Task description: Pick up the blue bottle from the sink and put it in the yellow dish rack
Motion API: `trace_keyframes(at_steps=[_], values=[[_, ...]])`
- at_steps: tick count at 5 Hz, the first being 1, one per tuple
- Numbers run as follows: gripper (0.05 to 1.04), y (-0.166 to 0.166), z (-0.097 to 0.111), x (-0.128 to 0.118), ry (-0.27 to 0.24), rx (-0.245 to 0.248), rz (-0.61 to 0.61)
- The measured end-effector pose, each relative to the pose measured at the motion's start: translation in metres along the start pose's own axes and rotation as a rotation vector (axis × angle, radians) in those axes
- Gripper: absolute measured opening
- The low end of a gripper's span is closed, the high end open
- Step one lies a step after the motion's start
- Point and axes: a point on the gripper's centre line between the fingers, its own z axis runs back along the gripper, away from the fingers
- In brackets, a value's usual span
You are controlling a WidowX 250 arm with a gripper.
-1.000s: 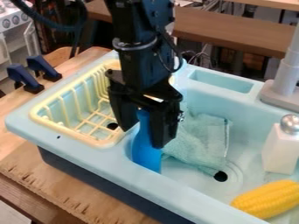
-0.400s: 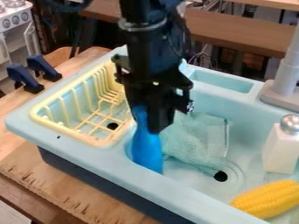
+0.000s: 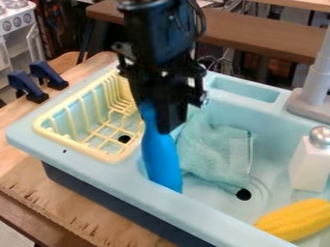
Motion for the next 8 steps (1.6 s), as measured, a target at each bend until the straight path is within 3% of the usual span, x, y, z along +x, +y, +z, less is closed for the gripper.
trace_keyframes(at_steps=[1,2,3,4,5,6,8], values=[[0.324,0.009,0.019,0.006,-0.041,0.009,0.021],[0.324,0.026,0.047,0.012,-0.113,-0.004,0.063],[0.324,0.037,0.067,0.012,-0.184,-0.042,0.103],[0.324,0.052,0.072,0.008,-0.207,-0.045,0.142],[0.324,0.072,0.064,0.000,-0.202,-0.022,0.184],[0.324,0.096,0.051,-0.006,-0.165,-0.001,0.248],[0.324,0.122,0.022,-0.004,-0.129,0.063,0.293]])
